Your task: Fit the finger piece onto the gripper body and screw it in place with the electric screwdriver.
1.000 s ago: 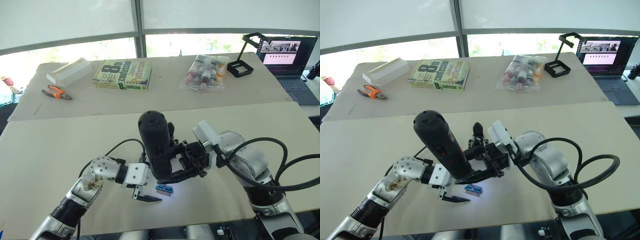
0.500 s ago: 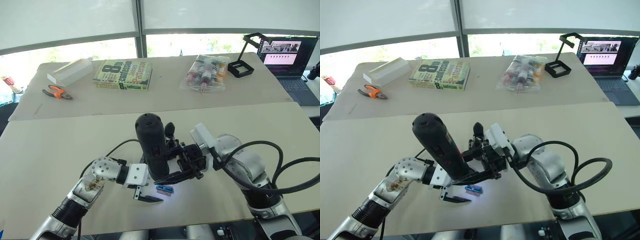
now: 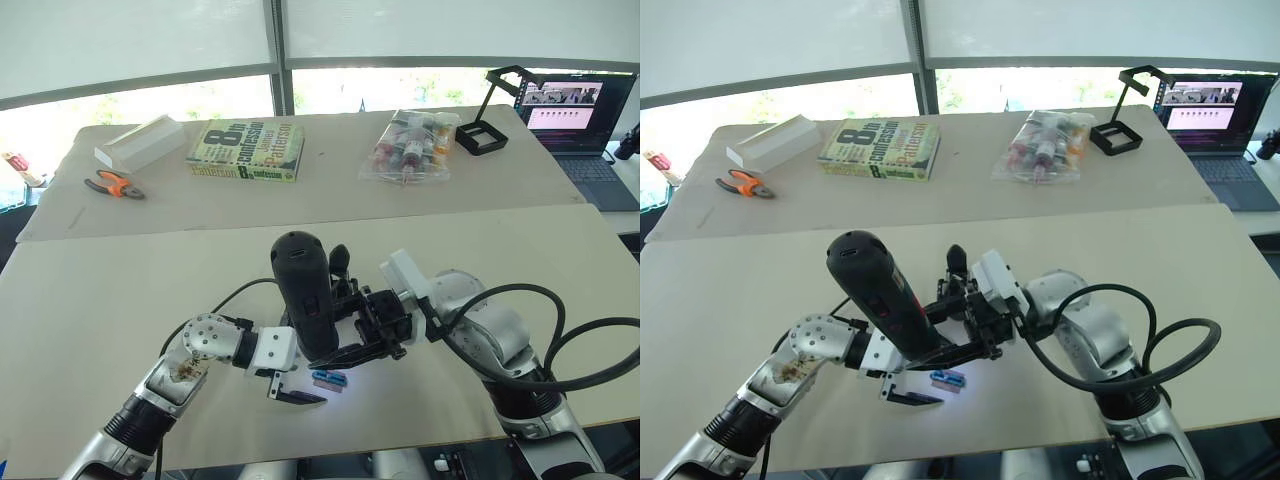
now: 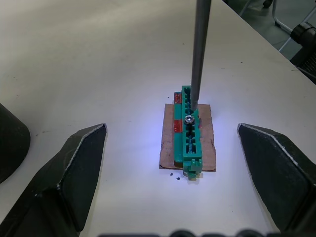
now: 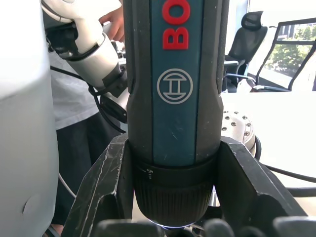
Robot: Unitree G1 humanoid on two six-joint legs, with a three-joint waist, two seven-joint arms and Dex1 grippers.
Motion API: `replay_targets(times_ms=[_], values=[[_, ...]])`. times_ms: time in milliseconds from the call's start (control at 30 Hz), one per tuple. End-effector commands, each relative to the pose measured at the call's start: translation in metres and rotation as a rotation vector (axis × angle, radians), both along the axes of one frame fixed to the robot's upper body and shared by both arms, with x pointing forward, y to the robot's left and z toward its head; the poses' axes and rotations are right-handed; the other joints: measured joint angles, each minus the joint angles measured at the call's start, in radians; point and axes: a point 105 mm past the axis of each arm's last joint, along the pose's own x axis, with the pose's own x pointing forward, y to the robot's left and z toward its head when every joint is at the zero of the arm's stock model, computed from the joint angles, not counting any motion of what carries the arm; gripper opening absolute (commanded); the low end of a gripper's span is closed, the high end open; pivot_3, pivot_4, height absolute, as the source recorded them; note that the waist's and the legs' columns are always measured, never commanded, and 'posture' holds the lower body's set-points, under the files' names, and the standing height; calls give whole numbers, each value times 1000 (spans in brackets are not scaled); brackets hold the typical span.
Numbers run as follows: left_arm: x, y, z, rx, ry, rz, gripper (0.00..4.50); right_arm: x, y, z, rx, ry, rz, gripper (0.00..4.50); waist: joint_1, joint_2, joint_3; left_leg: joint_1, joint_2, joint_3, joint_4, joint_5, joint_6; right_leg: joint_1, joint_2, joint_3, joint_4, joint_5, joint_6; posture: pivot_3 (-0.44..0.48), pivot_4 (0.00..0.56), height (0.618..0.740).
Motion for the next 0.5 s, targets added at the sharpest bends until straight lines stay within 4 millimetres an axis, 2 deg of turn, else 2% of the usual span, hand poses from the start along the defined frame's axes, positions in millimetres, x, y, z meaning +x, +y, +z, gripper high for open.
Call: replay_targets(times_ms=[33, 500], values=[[1, -2, 6, -19, -19, -8, 4500, -5, 0, 8, 44, -37, 21, 1893, 0, 0, 0, 0, 0, 0, 0, 0, 0, 0, 0, 0, 0, 0, 0, 0, 150, 740], [3, -3, 7, -22, -21, -5, 4500, -4, -1, 7, 39, -29, 21, 1893, 0, 0, 0, 0, 0, 0, 0, 0, 0, 0, 0, 0, 0, 0, 0, 0, 150, 740]])
